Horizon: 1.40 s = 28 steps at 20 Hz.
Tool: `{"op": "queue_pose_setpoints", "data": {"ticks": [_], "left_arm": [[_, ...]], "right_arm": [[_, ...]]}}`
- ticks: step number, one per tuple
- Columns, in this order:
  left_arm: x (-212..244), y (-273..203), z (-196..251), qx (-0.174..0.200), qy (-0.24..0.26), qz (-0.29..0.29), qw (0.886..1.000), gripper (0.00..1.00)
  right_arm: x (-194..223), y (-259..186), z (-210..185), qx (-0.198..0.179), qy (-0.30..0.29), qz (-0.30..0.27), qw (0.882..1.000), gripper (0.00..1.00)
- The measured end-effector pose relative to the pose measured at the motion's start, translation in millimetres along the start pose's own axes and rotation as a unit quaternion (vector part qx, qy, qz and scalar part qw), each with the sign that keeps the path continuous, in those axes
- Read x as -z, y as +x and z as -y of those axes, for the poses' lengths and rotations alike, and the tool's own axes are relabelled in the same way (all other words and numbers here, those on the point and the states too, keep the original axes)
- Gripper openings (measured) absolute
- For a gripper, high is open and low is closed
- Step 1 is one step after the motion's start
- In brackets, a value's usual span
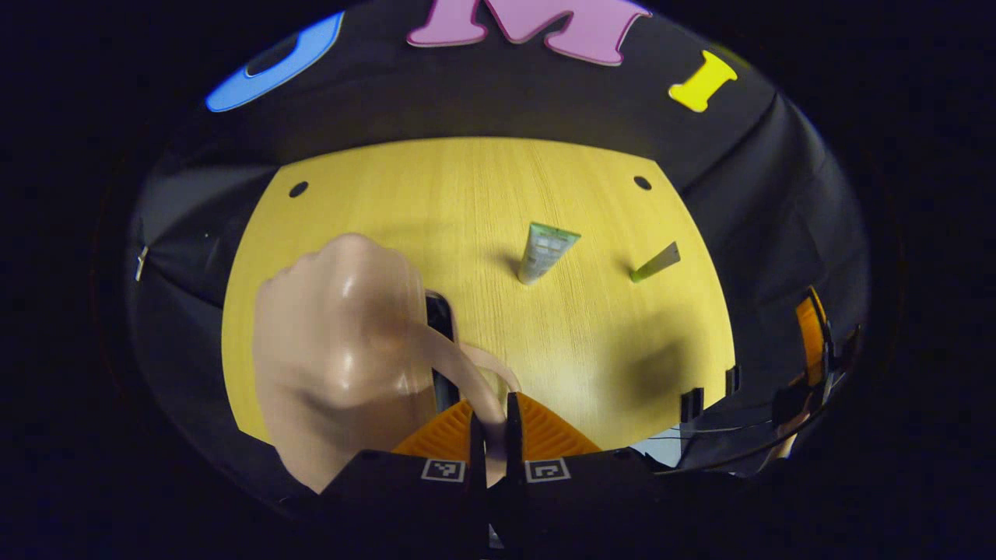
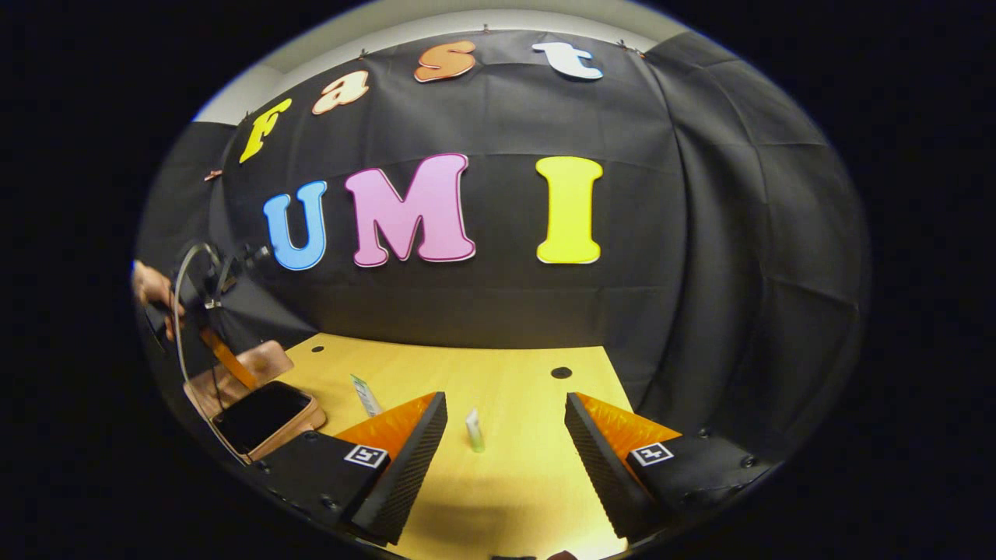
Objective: First open the suitcase, pack the skin care products into it, and then close the suitcase.
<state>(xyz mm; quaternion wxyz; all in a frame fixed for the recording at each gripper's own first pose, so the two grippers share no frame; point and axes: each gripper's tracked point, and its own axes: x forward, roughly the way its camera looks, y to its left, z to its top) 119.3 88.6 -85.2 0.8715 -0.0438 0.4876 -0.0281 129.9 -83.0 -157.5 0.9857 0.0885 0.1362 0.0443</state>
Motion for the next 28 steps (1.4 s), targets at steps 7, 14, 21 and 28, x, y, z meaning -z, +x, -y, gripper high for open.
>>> {"op": "queue_pose_setpoints", "data": {"ticks": [7, 14, 21, 28], "left_arm": [[-3, -119, -250, -0.127, -0.015, 0.078, 0.989, 0.11], [47, -23, -469, -0.195, -0.1, 0.034, 0.975, 0.1], [113, 100, -540, -0.163, -0.162, -0.026, 0.973, 0.12], [92, 82, -538, -0.164, -0.098, 0.049, 0.98, 0.62]], "right_arm": [[-24, 22, -117, -0.023, 0.032, 0.016, 0.999, 0.96], [-16, 16, -163, 0.01, 0.042, -0.02, 0.999, 0.97], [-25, 10, -166, 0.069, 0.078, -0.028, 0.994, 0.97], [-16, 12, -158, 0.095, 0.077, -0.031, 0.992, 0.96]]}}
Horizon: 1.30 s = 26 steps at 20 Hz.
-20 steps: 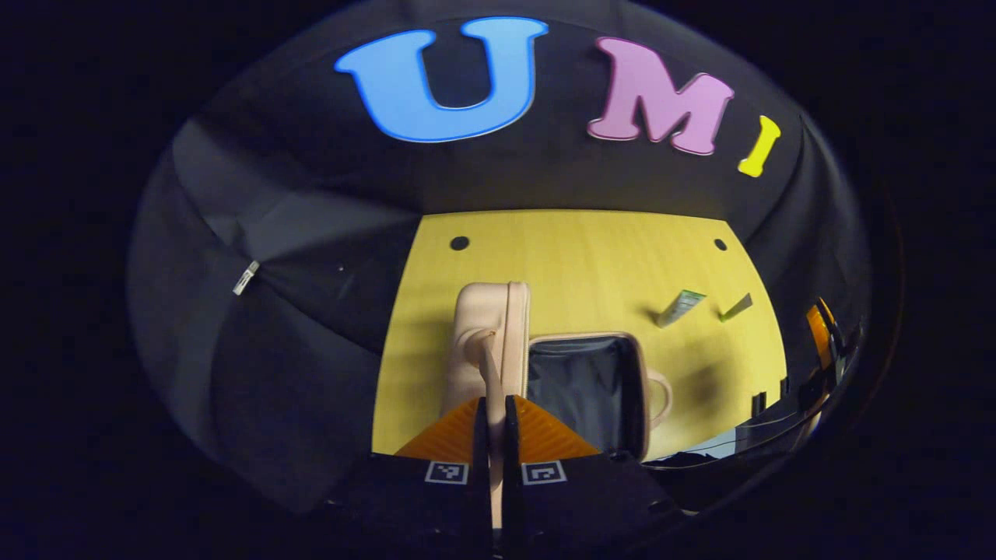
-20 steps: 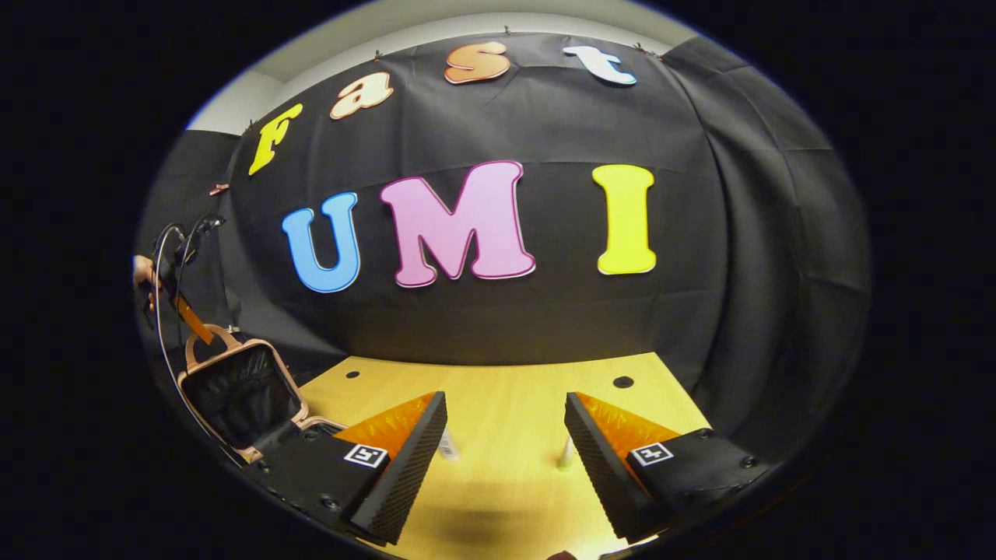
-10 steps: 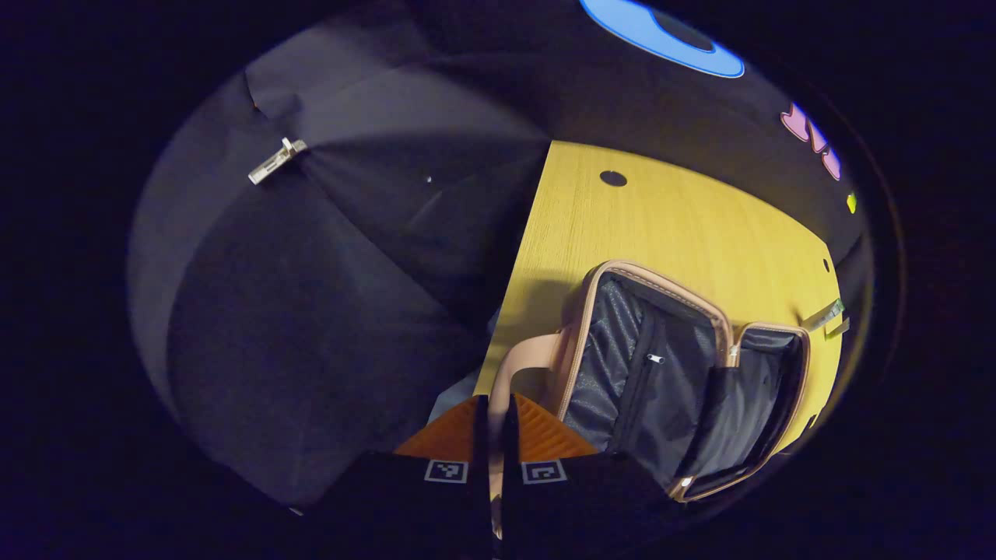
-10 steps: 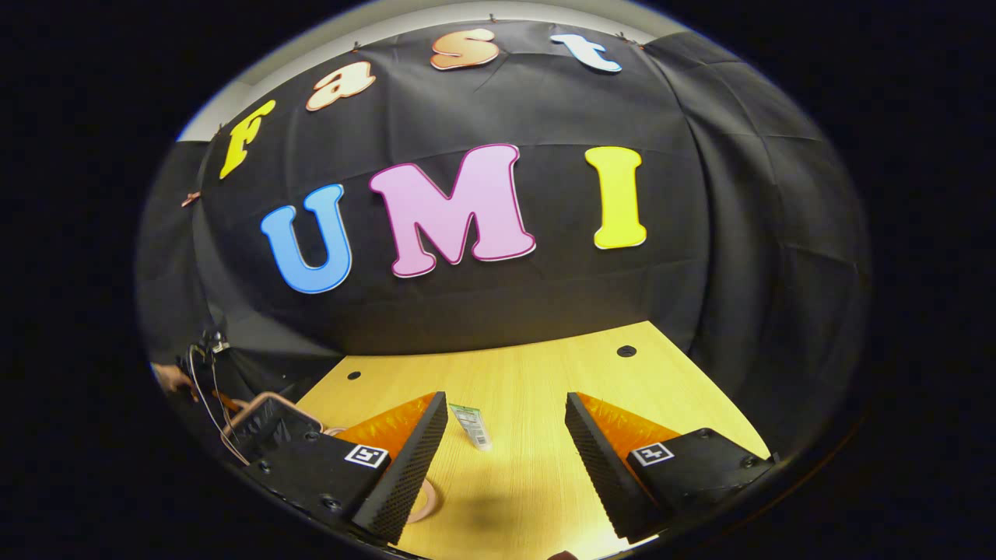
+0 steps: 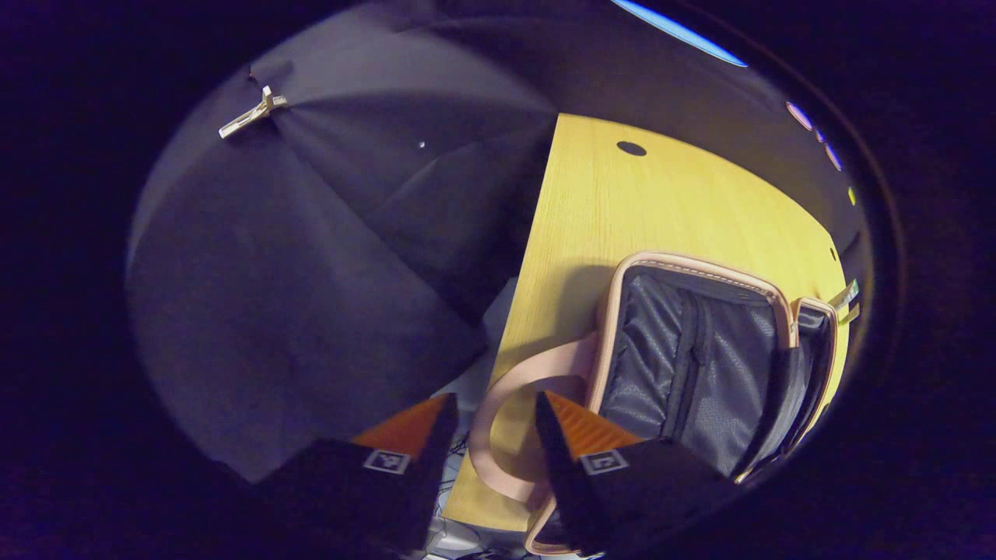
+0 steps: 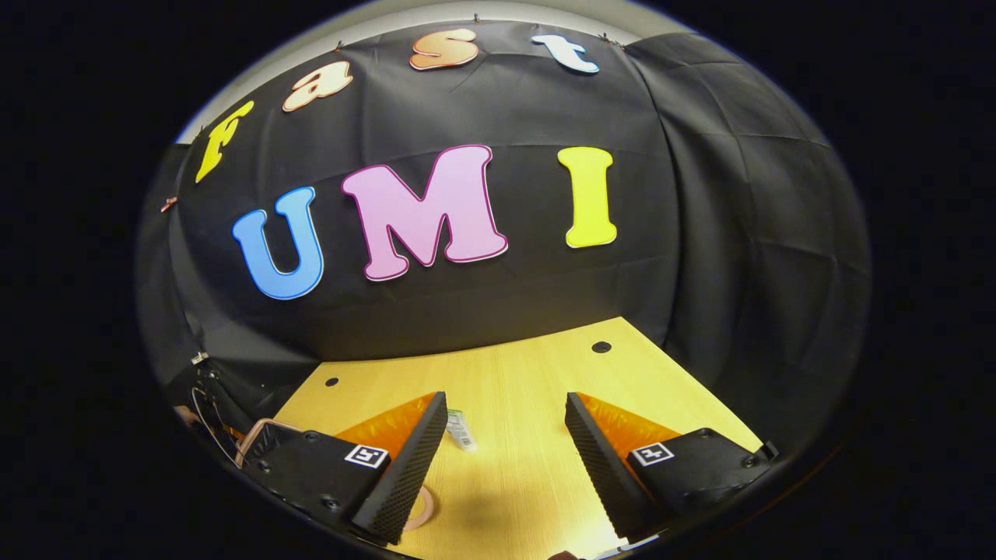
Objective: First open the suitcase, pack the skin care products into it, and then close the suitcase.
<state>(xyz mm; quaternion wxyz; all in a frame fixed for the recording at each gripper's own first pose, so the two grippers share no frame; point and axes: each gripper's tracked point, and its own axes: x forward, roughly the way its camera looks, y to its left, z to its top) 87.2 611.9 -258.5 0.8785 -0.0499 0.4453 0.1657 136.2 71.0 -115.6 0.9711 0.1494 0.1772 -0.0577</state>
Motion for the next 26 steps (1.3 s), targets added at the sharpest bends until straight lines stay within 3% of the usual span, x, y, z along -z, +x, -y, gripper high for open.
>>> {"op": "queue_pose_setpoints", "data": {"ticks": [1, 3, 6, 10, 13, 16, 20, 26], "left_arm": [[-10, -10, 4, -0.001, 0.011, 0.021, 1.0, 0.88], [-36, -44, 27, 0.016, 0.035, 0.082, 0.996, 0.98], [-75, -113, 89, 0.065, 0.065, 0.177, 0.98, 0.98], [-100, -209, 214, 0.185, 0.07, 0.266, 0.944, 0.97], [-98, -261, 309, 0.268, 0.11, 0.288, 0.913, 0.98], [-101, -282, 392, 0.309, 0.121, 0.304, 0.893, 0.97], [-85, -267, 489, 0.335, 0.151, 0.276, 0.888, 0.97], [-42, -182, 591, 0.33, 0.186, 0.178, 0.908, 0.97]], "right_arm": [[0, 2, -2, -0.003, 0.001, -0.001, 1.0, 0.97], [-4, 4, -2, -0.007, 0.001, 0.006, 1.0, 0.96], [-13, 7, 2, -0.009, -0.015, 0.023, 1.0, 0.97], [-28, 12, 20, 0.0, -0.049, 0.045, 0.998, 0.96], [-34, 11, 30, -0.004, -0.073, 0.056, 0.996, 0.96], [-25, 16, 42, -0.016, -0.09, 0.047, 0.995, 0.96], [-12, 23, 55, -0.043, -0.102, 0.028, 0.993, 0.96], [-3, 37, 104, -0.062, -0.101, -0.011, 0.993, 0.96]]}}
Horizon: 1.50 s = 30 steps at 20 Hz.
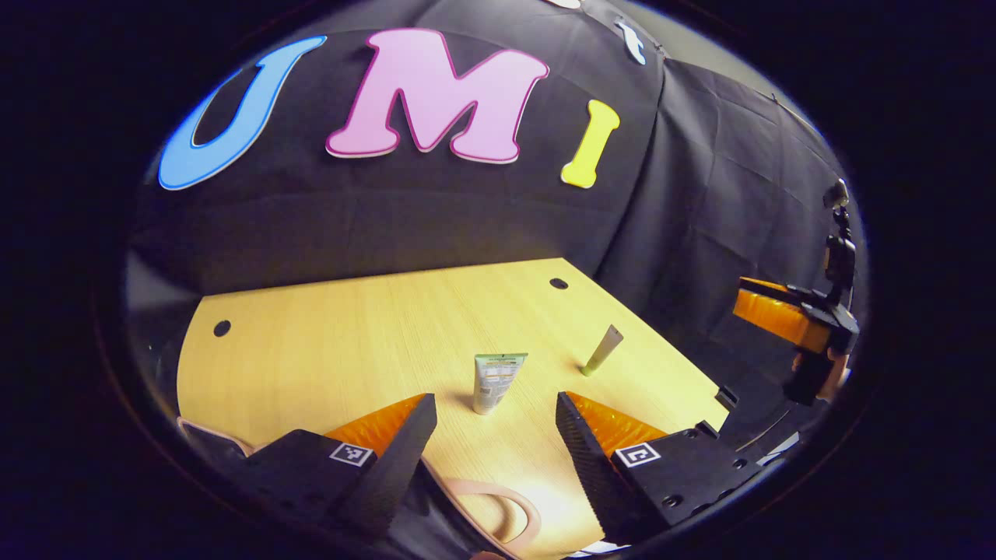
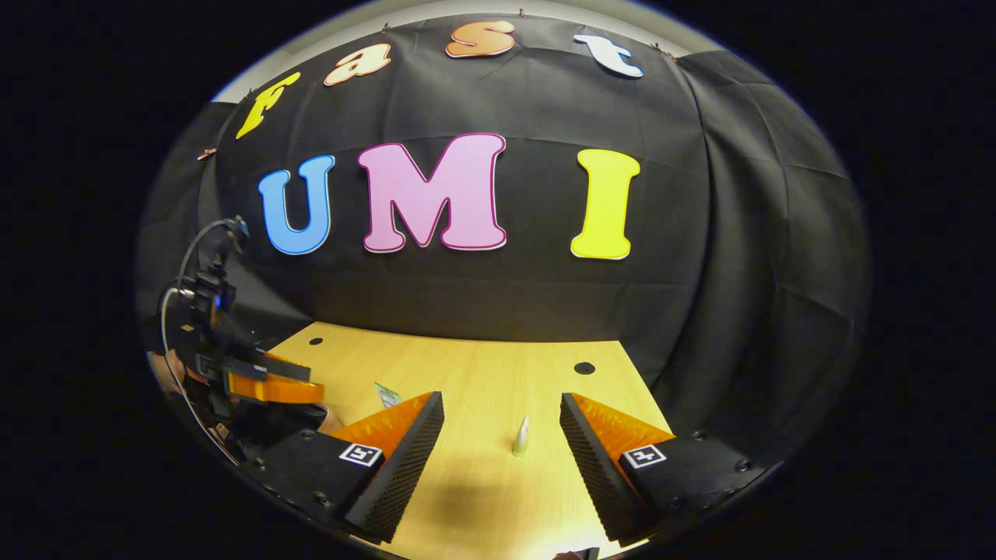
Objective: First open the suitcase, pack the skin care products into it, and then close the suitcase.
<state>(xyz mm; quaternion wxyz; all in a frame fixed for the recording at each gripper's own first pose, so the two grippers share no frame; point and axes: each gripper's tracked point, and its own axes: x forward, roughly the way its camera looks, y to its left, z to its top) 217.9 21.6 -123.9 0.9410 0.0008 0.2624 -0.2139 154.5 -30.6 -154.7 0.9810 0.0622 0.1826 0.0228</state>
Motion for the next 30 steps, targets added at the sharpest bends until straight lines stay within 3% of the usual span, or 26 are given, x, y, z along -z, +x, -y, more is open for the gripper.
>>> {"op": "queue_pose_setpoints", "data": {"ticks": [6, 13, 15, 16, 17, 22, 28, 30], "left_arm": [[31, 88, -2, -0.04, -0.015, -0.07, 0.997, 0.97], [41, 165, -23, -0.074, -0.01, -0.098, 0.992, 0.97], [47, 180, -22, -0.067, -0.02, -0.104, 0.992, 0.97], [45, 175, -23, -0.069, -0.026, -0.105, 0.992, 0.95], [46, 182, -23, -0.076, -0.023, -0.104, 0.991, 0.58], [50, 185, -20, -0.075, 0.007, -0.121, 0.99, 0.54], [44, 170, -7, -0.061, 0.028, -0.138, 0.988, 0.53], [34, 161, -3, -0.057, 0.011, -0.133, 0.989, 0.53]], "right_arm": [[30, 18, 54, -0.001, -0.001, -0.04, 0.999, 0.96], [73, 53, 57, -0.036, 0.013, -0.089, 0.995, 0.95], [90, 64, 56, -0.046, 0.009, -0.107, 0.993, 0.95], [101, 70, 54, -0.053, 0.006, -0.117, 0.992, 0.95], [111, 79, 51, -0.061, 0.002, -0.125, 0.99, 0.95], [174, 138, 34, -0.094, -0.023, -0.185, 0.978, 0.96], [218, 197, 19, -0.088, -0.009, -0.205, 0.975, 0.96], [218, 206, 24, -0.073, -0.001, -0.202, 0.977, 0.53]]}}
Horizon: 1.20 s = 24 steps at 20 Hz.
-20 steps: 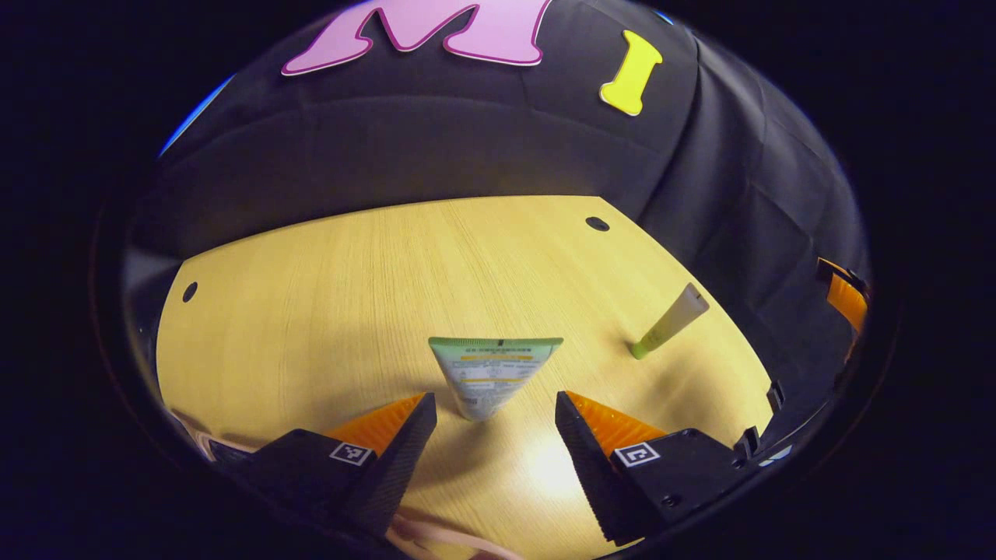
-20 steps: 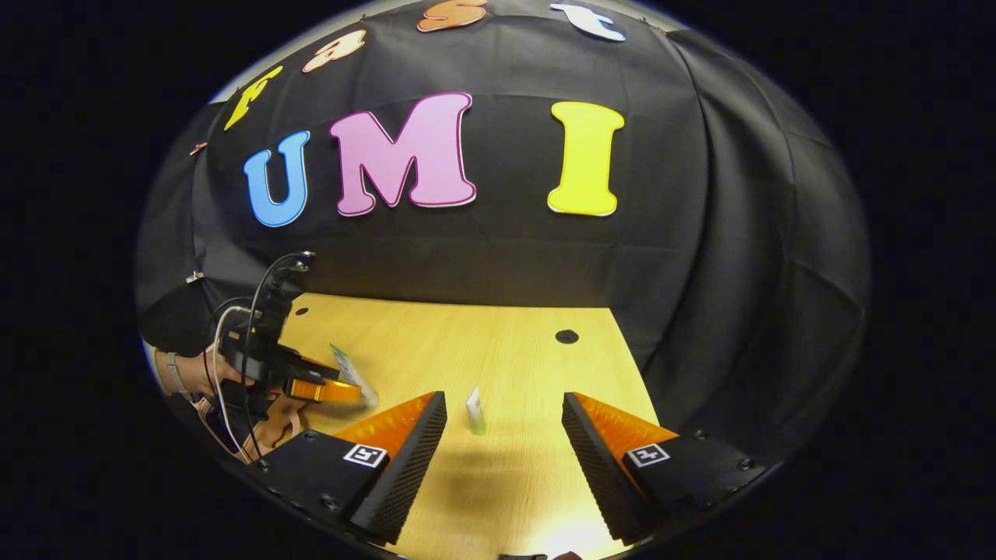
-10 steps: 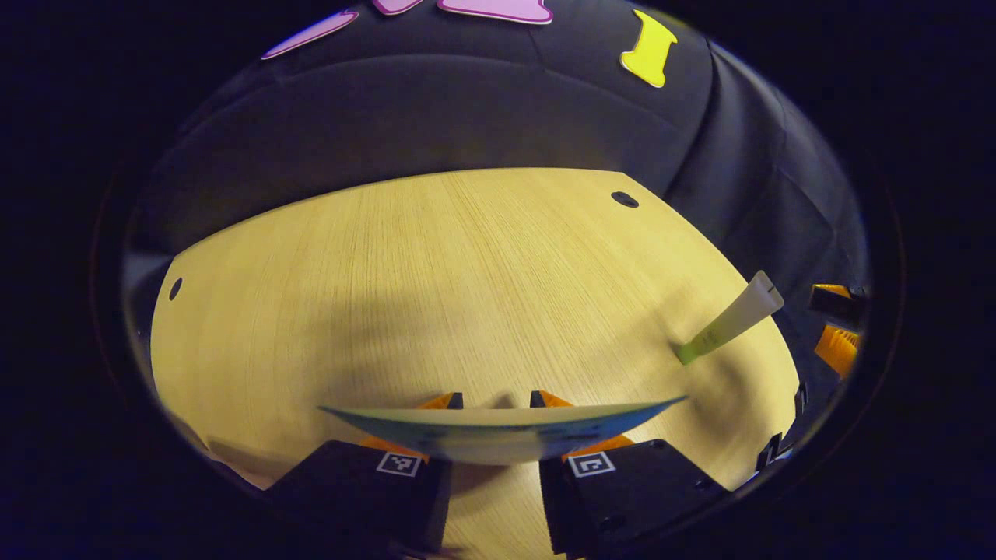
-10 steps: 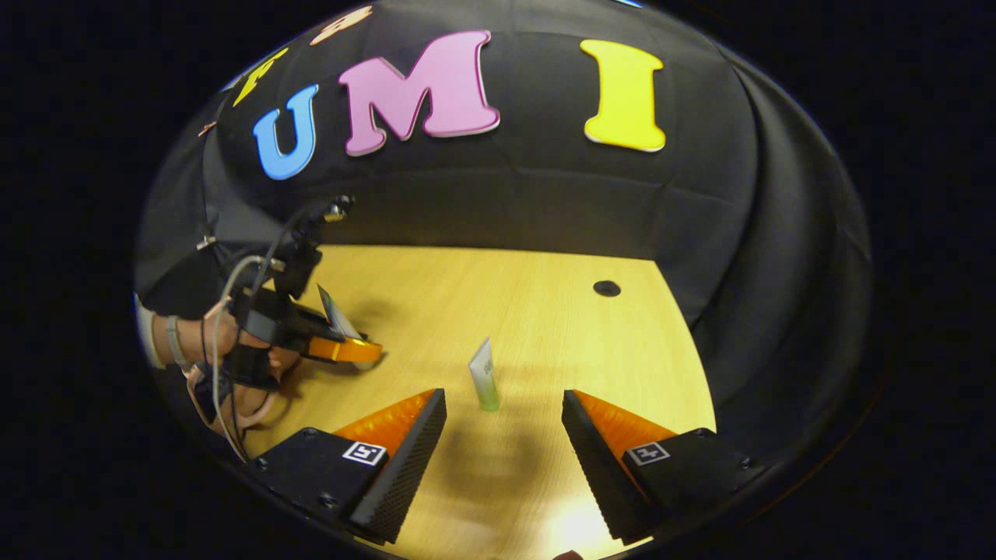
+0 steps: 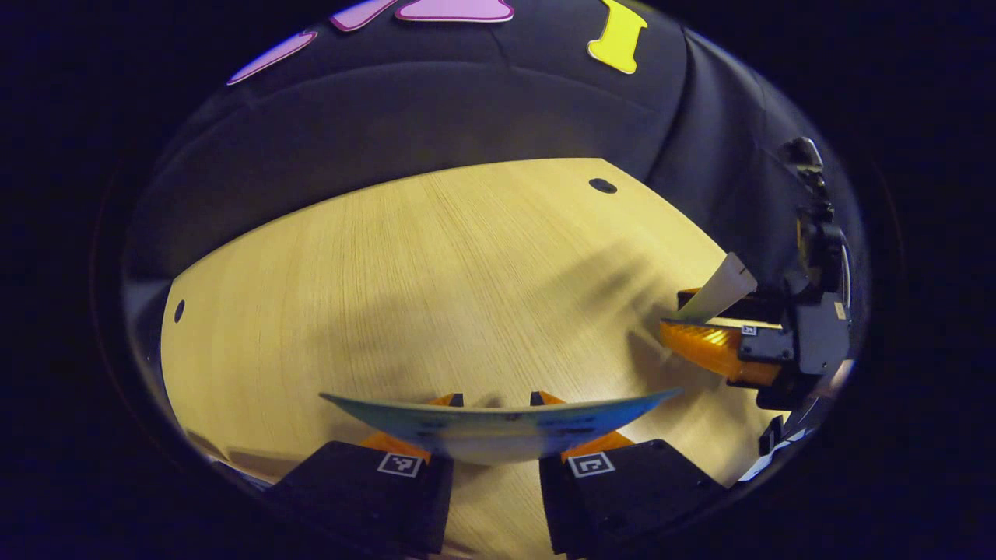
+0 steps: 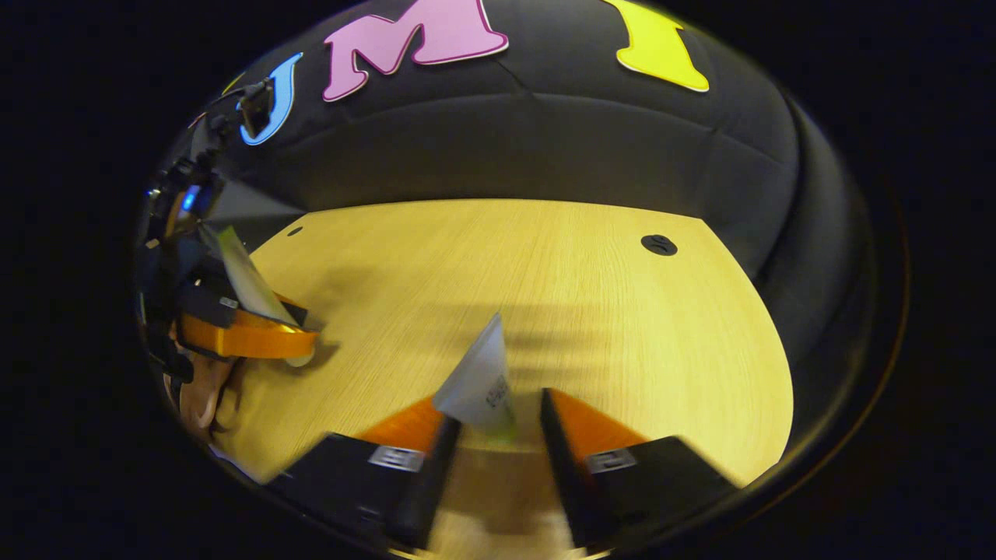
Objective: First open the suitcase, pack the skin care products into it, and then close the suitcase.
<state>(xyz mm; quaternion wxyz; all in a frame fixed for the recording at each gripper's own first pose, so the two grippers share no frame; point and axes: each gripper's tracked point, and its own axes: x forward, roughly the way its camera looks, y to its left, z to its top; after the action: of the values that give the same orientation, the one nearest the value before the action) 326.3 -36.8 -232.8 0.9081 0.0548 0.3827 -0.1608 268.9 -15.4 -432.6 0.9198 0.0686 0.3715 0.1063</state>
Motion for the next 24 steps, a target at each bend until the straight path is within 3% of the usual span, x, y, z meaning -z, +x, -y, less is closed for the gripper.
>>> {"op": "queue_pose_setpoints", "data": {"ticks": [1, 7, 11, 13, 20, 24], "left_arm": [[0, -10, 5, 0.007, -0.009, 0.0, 1.0, 0.53], [31, -116, -14, 0.014, -0.011, -0.001, 1.0, 0.53], [101, -186, -81, -0.056, -0.037, -0.069, 0.995, 0.53], [150, -210, -120, -0.114, -0.065, -0.144, 0.981, 0.53], [254, -189, -145, -0.128, -0.151, -0.274, 0.941, 0.53], [278, -175, -162, -0.15, -0.126, -0.272, 0.942, 0.59]], "right_arm": [[-2, -5, -2, -0.007, 0.008, 0.002, 1.0, 0.31], [-19, -73, -45, -0.039, -0.006, 0.025, 0.999, 0.3], [-19, -126, -108, -0.075, -0.019, 0.043, 0.996, 0.3], [-16, -143, -143, -0.093, 0.003, 0.046, 0.995, 0.3], [-9, -178, -225, -0.105, -0.026, 0.05, 0.993, 0.29], [6, -186, -264, -0.109, -0.044, 0.041, 0.992, 0.29]]}}
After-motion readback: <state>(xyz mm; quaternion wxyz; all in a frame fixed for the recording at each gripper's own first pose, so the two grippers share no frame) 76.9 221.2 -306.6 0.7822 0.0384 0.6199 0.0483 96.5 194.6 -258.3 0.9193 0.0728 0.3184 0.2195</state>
